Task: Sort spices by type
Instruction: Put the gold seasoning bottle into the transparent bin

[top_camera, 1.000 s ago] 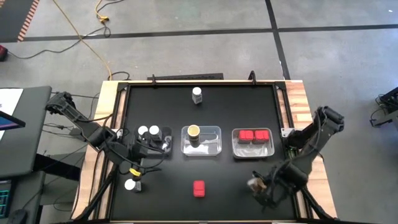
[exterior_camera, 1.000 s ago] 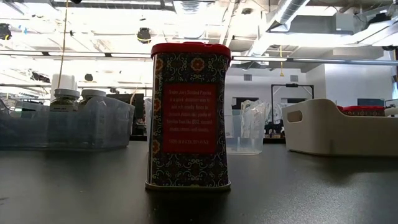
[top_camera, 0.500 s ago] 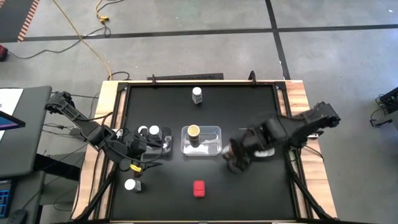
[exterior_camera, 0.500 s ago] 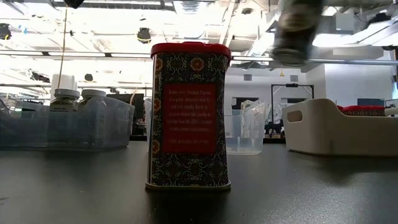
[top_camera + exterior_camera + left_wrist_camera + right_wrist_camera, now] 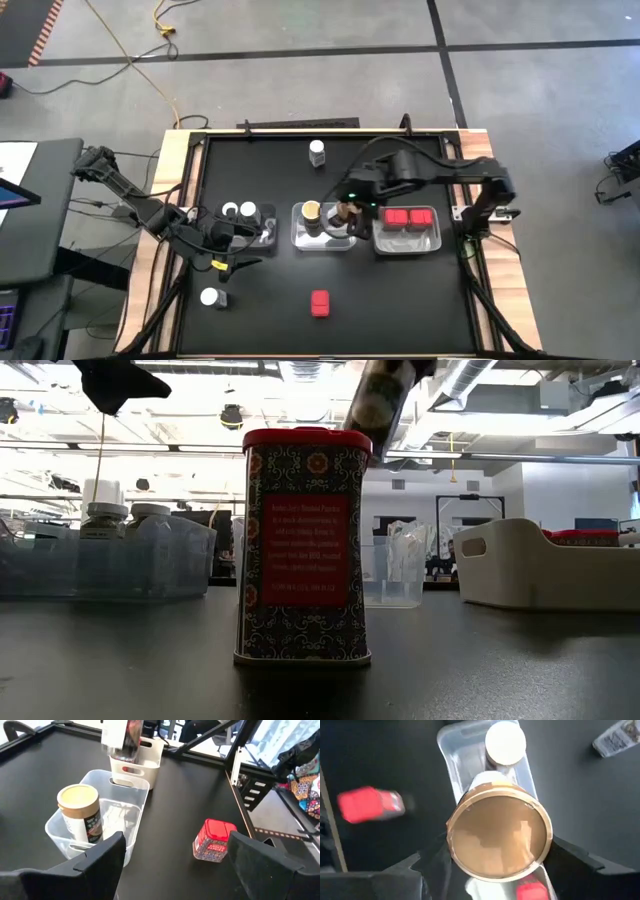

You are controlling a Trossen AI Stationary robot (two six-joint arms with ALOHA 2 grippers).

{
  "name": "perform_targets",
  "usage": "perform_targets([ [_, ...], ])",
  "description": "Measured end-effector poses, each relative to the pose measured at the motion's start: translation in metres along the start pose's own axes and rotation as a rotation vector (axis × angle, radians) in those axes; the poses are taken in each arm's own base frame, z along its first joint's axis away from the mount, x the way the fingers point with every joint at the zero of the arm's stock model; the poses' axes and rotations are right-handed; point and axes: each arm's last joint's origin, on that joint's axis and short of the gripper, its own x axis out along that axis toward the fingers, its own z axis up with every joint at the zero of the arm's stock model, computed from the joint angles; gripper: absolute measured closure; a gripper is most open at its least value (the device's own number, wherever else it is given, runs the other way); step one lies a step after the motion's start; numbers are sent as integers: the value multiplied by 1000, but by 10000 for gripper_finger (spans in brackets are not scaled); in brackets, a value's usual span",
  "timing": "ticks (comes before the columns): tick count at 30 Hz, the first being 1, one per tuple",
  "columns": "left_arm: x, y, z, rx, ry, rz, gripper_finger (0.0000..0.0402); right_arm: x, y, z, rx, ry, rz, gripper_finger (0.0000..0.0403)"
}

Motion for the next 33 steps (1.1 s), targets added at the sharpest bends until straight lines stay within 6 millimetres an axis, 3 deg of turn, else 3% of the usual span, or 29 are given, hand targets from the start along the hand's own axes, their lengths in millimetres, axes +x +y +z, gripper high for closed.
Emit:
perform_targets([
  [7, 0, 0, 1, -10, -6, -1, 68, 31, -1, 19, -119, 148, -46, 111],
  [15, 0, 0, 1, -14, -6, -1, 68, 73, -1, 27, -185, 243, -56, 108],
  [26, 0, 0, 0, -13, -5, 0, 68, 123, -19, 17, -114, 280, 8, 107],
  [33, 0, 0, 0, -14, -5, 1, 68, 140, -31, 14, -82, 275, 7, 107],
])
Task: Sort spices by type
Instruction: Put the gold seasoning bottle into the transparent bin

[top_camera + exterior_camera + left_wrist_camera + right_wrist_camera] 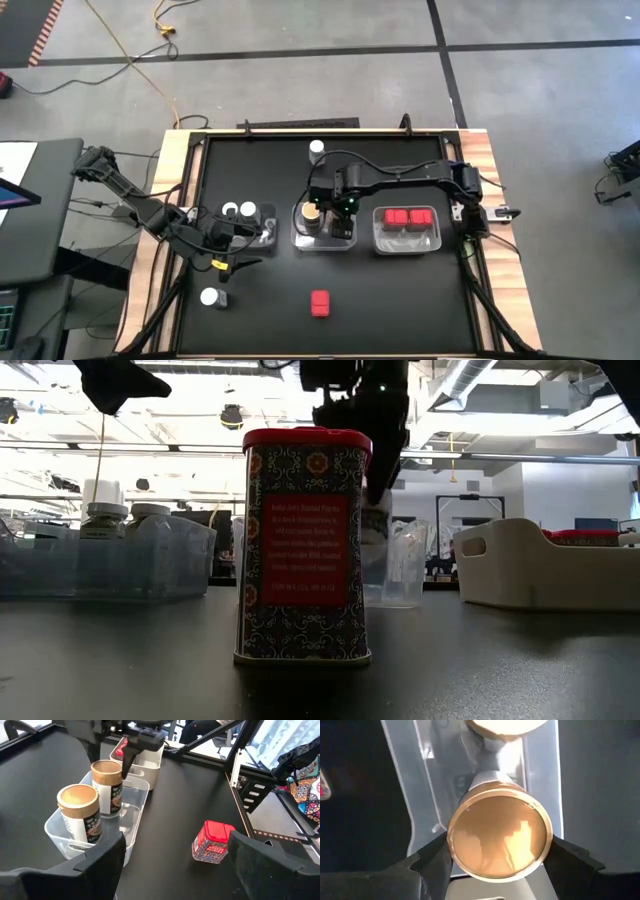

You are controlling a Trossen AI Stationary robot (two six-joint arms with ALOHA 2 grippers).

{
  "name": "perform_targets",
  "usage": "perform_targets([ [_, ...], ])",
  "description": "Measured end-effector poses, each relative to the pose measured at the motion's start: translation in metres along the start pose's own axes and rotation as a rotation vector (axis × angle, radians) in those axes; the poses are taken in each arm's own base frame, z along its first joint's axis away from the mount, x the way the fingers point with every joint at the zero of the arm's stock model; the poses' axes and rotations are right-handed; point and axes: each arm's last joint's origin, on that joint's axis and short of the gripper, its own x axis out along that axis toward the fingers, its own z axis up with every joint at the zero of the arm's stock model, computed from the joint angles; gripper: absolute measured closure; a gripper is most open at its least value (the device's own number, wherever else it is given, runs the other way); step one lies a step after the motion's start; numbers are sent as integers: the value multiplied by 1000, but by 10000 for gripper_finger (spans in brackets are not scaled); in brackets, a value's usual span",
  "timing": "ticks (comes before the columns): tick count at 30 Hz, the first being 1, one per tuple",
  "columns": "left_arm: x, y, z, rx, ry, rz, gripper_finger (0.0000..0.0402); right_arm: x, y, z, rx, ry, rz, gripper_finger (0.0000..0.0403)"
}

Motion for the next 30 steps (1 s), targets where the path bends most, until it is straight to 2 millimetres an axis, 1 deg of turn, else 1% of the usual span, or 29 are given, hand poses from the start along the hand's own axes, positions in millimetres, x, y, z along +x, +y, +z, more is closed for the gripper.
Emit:
perform_targets([
  [6, 0, 0, 0, -5, -1, 1, 68, 13, -6, 0, 21, -8, -1, 106],
  [30, 0, 0, 0, -24, 0, 2, 68, 12, -5, 3, 9, -44, 6, 106],
])
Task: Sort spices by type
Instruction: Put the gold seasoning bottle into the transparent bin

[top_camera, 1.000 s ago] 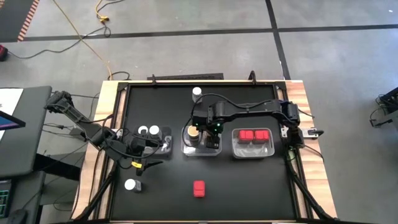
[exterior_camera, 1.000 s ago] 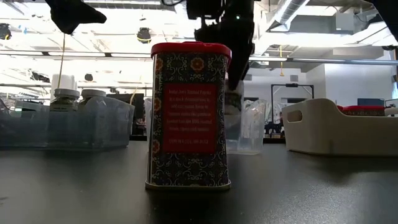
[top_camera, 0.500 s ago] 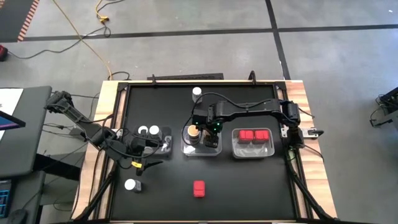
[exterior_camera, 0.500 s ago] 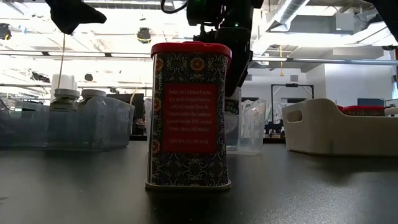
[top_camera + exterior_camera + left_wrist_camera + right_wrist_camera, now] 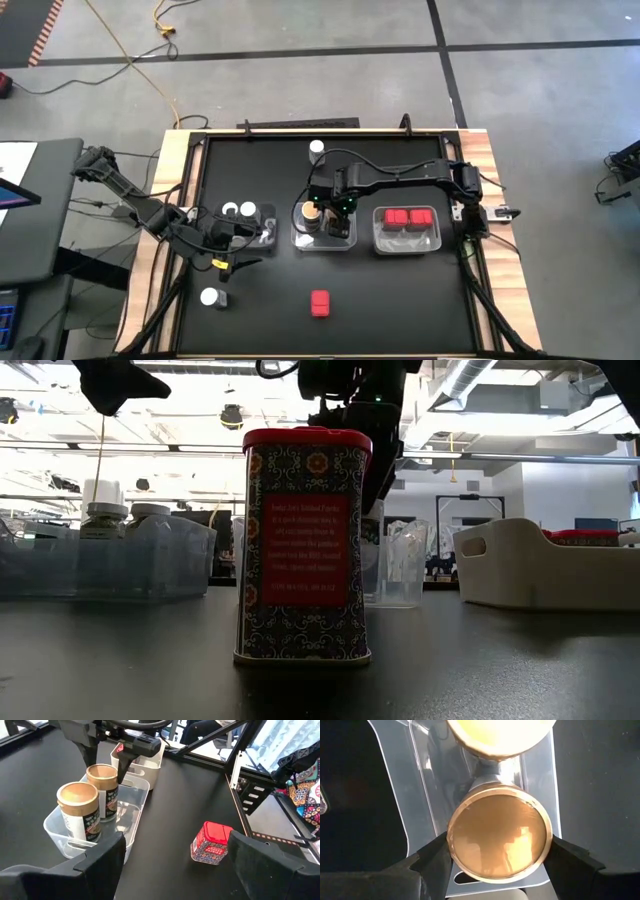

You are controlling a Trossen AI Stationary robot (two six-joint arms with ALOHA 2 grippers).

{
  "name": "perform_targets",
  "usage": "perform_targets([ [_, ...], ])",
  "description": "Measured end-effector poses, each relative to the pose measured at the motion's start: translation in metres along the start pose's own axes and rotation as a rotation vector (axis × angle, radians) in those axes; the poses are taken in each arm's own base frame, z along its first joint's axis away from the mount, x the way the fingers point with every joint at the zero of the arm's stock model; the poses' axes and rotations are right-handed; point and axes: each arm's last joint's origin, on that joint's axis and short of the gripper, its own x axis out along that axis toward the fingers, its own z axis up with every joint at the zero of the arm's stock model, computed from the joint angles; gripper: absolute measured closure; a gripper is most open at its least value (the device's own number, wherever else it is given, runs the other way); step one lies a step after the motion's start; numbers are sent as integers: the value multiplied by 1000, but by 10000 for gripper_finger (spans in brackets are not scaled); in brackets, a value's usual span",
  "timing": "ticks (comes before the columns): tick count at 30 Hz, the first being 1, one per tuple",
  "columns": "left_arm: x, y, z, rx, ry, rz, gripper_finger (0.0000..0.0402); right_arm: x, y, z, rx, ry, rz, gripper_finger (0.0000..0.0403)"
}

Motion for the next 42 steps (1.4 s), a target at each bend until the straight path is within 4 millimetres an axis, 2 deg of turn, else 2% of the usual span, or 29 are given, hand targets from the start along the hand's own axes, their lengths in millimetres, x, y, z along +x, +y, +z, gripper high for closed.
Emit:
perform_targets([
  [42, 0, 2, -3, 13, 26, 15, 68, -1, -6, -1, -12, 17, -5, 106],
])
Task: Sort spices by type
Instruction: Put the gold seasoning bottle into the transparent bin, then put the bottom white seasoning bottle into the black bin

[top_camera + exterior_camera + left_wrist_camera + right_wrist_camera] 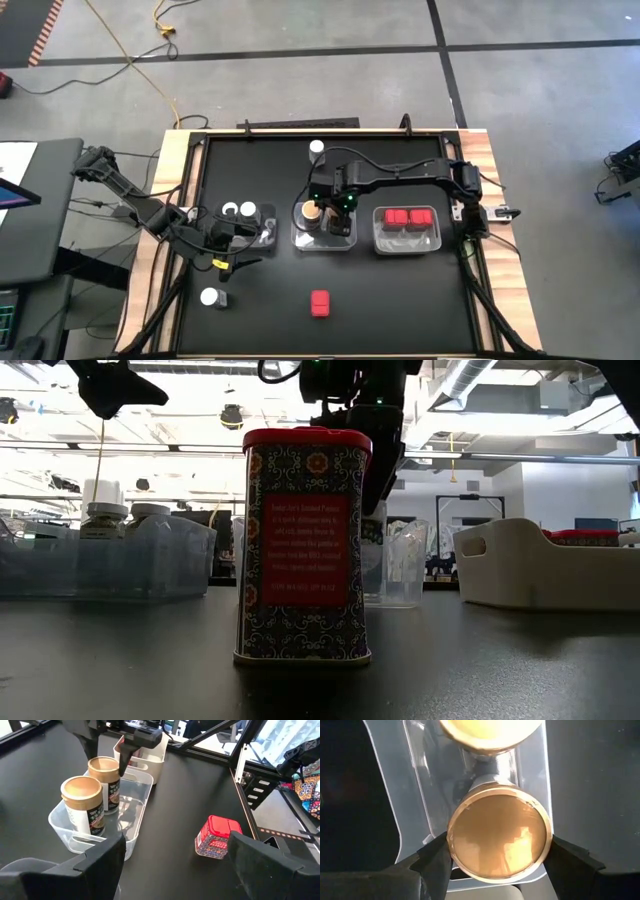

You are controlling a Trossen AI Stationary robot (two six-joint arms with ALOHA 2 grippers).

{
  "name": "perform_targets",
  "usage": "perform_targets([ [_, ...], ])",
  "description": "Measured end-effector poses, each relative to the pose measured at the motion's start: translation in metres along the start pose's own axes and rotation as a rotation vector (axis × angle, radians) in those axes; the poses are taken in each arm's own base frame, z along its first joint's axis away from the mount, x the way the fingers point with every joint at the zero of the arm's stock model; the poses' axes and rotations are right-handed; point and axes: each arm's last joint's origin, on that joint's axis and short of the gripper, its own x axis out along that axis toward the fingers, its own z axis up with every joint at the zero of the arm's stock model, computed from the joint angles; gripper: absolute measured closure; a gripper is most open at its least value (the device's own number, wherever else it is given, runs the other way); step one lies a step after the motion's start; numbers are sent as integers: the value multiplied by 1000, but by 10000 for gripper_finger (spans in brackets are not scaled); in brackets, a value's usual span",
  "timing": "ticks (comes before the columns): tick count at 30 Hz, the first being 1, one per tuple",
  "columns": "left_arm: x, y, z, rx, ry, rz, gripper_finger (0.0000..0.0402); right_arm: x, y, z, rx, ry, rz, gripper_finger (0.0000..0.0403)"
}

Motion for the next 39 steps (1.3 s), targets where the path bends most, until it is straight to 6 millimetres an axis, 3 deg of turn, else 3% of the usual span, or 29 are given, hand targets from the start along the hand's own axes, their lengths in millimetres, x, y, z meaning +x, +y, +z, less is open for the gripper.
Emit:
perform_targets([
  [12, 0, 0, 0, 0, 0, 0, 68, 0, -5, 0, 14, 1, -2, 102],
  [22, 0, 0, -1, 2, 5, 3, 68, 0, -5, 0, 13, 1, -2, 41],
  [28, 0, 0, -1, 2, 6, 3, 68, -1, -5, -1, 14, 5, -3, 31],
  [39, 0, 0, -1, 2, 7, 3, 68, -52, -4, -2, 92, 43, -8, 30],
])
